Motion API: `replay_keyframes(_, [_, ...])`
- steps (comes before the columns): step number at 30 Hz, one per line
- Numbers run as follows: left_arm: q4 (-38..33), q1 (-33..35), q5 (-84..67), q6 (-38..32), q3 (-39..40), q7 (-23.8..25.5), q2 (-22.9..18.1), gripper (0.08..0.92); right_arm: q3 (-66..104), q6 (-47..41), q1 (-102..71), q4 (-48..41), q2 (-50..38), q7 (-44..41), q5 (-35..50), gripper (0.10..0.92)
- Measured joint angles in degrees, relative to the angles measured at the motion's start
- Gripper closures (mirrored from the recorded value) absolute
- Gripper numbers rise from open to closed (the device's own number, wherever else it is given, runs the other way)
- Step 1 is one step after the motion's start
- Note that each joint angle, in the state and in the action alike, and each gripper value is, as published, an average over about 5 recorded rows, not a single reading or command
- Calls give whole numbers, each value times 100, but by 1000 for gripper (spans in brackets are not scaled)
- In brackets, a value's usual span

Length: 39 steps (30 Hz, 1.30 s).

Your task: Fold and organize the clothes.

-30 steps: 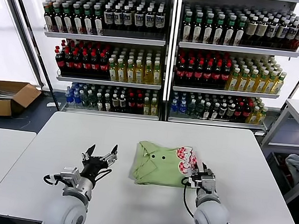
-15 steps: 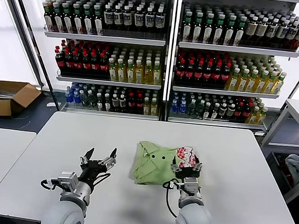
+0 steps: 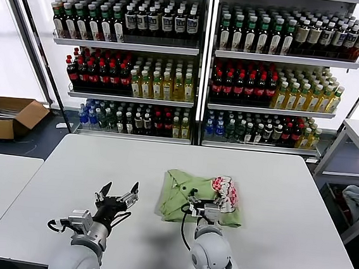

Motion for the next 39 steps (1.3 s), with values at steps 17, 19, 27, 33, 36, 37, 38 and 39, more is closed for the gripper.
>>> replay_keyframes(17, [59, 76, 44, 2, 45, 36, 17, 177, 181, 115, -23, 91, 78, -59, 320, 203])
replay_keyframes(19, [61, 86, 56, 2, 62, 44, 14, 177, 228, 166, 7, 136, 77, -86, 246, 203])
replay_keyframes(27, [77, 127, 91, 2, 93, 69, 2, 177, 481, 265, 172, 57, 73, -193, 131, 203])
replay_keyframes(33, [91, 141, 114, 2, 128, 73, -15, 177, 645, 291, 322, -212, 161, -199, 288, 203])
replay_keyframes(36, [114, 165, 132, 1, 127, 88, -18, 177, 718, 314, 351, -340, 211, -187, 363, 203])
replay_keyframes(37, [123, 173, 137, 1, 124, 94, -17, 177, 738, 322, 353, -376, 222, -185, 381, 203])
replay_keyframes(38, [129, 180, 141, 0, 122, 99, -16, 177, 755, 329, 352, -408, 232, -186, 396, 203])
replay_keyframes(39, [134, 187, 145, -1, 121, 102, -14, 177, 771, 336, 350, -436, 240, -187, 411, 203])
